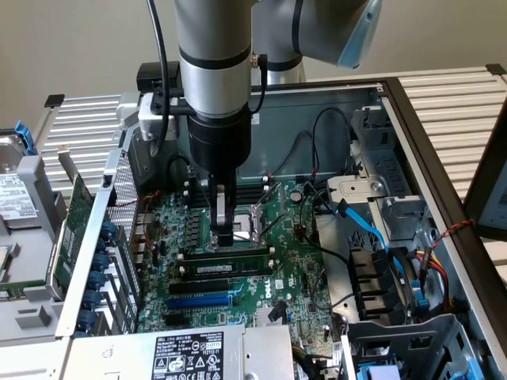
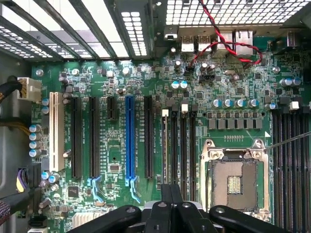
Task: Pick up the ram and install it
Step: 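Press down the ram until it locks into place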
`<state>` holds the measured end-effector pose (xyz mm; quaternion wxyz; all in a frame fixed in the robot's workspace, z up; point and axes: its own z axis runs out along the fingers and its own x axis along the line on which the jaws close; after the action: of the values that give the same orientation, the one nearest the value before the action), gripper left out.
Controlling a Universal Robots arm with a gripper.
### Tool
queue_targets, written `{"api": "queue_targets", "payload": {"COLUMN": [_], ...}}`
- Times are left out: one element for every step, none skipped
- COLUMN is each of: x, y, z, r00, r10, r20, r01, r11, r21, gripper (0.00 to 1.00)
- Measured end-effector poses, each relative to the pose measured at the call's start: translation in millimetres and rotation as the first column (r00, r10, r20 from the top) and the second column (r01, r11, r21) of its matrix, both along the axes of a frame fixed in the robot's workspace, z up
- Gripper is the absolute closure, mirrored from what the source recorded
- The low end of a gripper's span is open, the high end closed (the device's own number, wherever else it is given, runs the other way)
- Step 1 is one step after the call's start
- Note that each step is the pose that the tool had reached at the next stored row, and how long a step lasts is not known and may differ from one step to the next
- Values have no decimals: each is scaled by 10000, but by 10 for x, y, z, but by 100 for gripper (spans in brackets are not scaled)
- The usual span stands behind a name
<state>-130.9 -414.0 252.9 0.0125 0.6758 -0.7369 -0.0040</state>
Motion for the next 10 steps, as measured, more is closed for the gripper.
{"api": "queue_targets", "payload": {"x": [0,0,0,0,0,0,0,0,0,0], "y": [0,0,0,0,0,0,0,0,0,0], "z": [-1,-1,-1,-1,-2,-2,-3,-3,-3,-4], "r00": [9999,9996,9991,9984,9976,9966,9954,9942,9928,9911], "r10": [-152,-292,-432,-564,-697,-827,-956,-1076,-1195,-1334], "r20": [1,0,0,0,0,0,0,0,0,0], "r01": [152,292,432,564,697,827,956,1076,1195,1334], "r11": [9999,9996,9991,9984,9976,9966,9954,9942,9928,9911], "r21": [1,0,0,0,0,0,-1,-3,-3,-4], "gripper": [89,89,89,89,89,89,89,89,89,89]}}
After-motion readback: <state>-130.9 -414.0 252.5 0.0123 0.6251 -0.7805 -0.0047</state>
